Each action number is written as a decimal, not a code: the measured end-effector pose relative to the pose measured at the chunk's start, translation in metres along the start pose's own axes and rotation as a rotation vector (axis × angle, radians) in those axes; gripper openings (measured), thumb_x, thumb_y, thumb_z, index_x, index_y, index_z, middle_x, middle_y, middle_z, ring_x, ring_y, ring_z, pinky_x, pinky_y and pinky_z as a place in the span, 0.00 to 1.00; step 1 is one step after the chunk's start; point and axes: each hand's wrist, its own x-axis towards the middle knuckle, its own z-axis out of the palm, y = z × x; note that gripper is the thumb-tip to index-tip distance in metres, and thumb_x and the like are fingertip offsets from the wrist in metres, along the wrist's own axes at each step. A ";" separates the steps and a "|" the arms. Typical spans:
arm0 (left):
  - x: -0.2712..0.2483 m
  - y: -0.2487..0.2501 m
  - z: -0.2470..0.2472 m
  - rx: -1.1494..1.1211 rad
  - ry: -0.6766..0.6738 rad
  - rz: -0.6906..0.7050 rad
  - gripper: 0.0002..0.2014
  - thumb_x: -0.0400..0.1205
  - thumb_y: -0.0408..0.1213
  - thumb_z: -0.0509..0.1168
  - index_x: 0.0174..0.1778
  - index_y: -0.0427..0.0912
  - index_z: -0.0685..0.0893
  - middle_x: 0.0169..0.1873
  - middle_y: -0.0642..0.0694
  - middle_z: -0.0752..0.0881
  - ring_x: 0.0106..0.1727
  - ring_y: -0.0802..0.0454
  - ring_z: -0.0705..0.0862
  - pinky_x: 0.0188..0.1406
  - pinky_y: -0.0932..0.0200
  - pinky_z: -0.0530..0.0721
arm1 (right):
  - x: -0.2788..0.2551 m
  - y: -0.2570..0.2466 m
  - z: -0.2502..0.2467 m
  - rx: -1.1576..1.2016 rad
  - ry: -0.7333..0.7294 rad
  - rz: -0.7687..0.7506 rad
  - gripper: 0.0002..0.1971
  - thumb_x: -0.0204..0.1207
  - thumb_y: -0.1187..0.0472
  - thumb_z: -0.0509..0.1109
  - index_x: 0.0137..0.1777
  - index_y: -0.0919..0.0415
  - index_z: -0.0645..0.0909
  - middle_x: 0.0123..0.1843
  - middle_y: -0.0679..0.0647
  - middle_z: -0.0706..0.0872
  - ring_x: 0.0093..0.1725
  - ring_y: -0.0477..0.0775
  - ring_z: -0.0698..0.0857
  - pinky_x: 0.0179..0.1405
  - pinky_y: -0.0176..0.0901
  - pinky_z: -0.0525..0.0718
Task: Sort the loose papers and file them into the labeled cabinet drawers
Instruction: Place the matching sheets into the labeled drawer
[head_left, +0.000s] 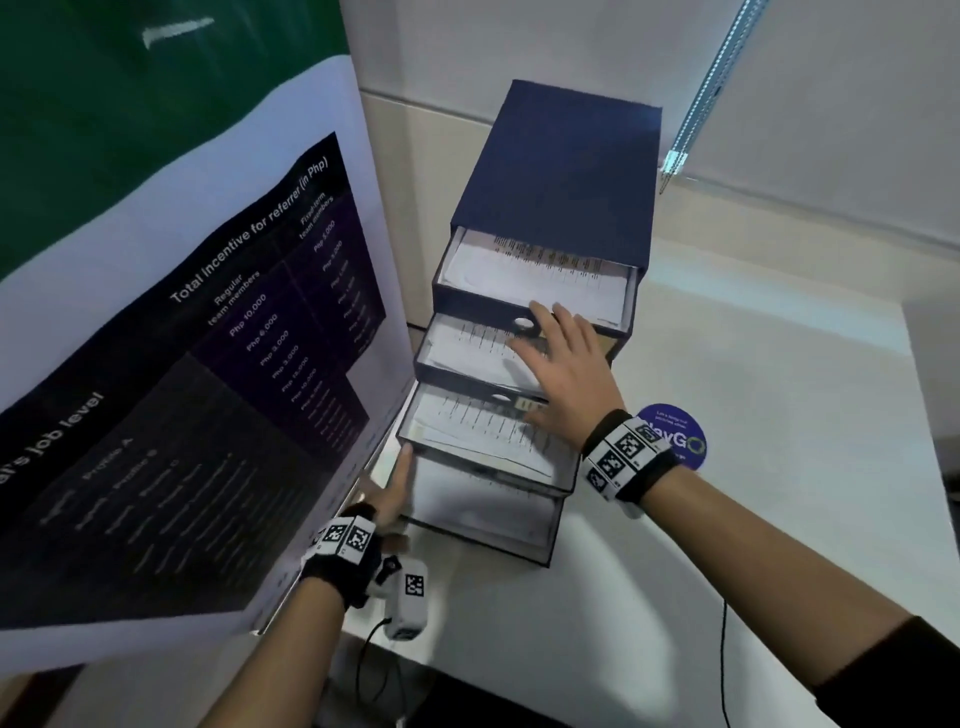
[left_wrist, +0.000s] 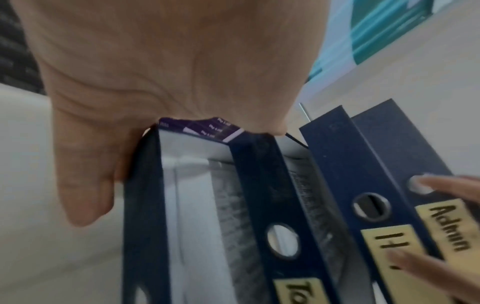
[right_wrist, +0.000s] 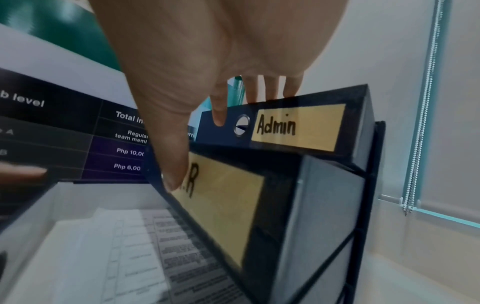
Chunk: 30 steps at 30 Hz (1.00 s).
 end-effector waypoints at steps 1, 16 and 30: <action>-0.002 -0.001 0.008 -0.066 -0.018 -0.012 0.73 0.46 0.88 0.61 0.83 0.45 0.54 0.75 0.31 0.71 0.68 0.25 0.78 0.59 0.27 0.81 | -0.001 0.002 0.002 -0.014 -0.004 -0.010 0.46 0.59 0.47 0.85 0.77 0.53 0.69 0.85 0.64 0.57 0.83 0.69 0.58 0.83 0.65 0.54; 0.009 0.053 0.093 -0.473 0.020 -0.039 0.42 0.81 0.51 0.68 0.84 0.40 0.52 0.76 0.34 0.72 0.68 0.31 0.80 0.49 0.43 0.88 | 0.009 0.053 0.020 -0.153 0.018 -0.126 0.43 0.72 0.60 0.78 0.84 0.56 0.60 0.88 0.60 0.48 0.86 0.63 0.50 0.84 0.59 0.56; 0.053 0.086 0.094 -0.549 0.130 0.007 0.60 0.58 0.83 0.59 0.84 0.57 0.55 0.80 0.40 0.67 0.76 0.34 0.71 0.70 0.29 0.74 | 0.082 0.082 0.014 -0.121 0.042 0.116 0.64 0.59 0.34 0.81 0.87 0.54 0.46 0.87 0.67 0.46 0.86 0.70 0.48 0.84 0.65 0.51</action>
